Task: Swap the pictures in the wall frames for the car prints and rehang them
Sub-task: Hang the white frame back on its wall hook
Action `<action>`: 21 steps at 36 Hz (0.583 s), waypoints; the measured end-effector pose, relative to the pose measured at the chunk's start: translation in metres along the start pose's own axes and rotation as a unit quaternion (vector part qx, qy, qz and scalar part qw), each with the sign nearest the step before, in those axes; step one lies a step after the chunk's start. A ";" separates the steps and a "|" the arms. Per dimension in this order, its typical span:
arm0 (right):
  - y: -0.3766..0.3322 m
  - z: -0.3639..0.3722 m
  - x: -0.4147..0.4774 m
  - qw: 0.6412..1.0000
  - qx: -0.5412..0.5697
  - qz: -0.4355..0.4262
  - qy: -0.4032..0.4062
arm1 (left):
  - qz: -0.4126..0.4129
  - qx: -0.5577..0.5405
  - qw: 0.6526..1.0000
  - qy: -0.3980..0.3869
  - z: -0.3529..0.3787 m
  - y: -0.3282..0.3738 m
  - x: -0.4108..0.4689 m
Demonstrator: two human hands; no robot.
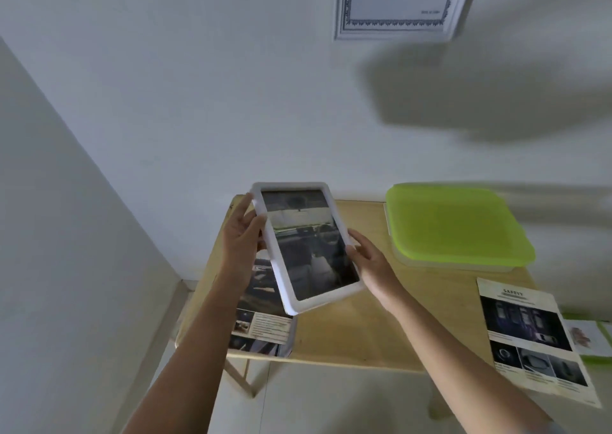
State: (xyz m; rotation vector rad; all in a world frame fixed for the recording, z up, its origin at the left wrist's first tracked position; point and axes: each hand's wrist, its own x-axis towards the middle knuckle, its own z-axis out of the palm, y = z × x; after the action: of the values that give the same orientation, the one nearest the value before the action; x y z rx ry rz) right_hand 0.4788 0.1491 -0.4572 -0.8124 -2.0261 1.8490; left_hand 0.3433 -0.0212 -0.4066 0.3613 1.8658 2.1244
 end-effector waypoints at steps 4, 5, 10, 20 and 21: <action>-0.026 0.020 0.014 0.998 0.055 -0.023 -0.013 | 0.005 -0.033 0.999 0.041 -0.024 0.021 0.020; -0.034 0.027 0.019 0.997 0.067 -0.035 -0.015 | 0.009 -0.042 0.998 0.047 -0.029 0.028 0.026; -0.101 0.062 0.041 0.985 0.094 -0.134 0.050 | 0.056 -0.066 0.995 0.039 -0.046 0.076 0.066; -0.272 0.111 0.106 0.905 0.159 -0.349 0.185 | 0.215 -0.059 0.972 -0.071 -0.056 0.223 0.180; -0.287 0.115 0.113 0.894 0.172 -0.362 0.198 | 0.233 -0.049 0.968 -0.085 -0.056 0.236 0.190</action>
State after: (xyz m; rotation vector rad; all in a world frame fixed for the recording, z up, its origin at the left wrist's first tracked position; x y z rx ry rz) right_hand 0.2620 0.1135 -0.2113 -0.2367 -1.4038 1.3922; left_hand 0.1344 -0.0291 -0.1801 1.0100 1.6937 2.3680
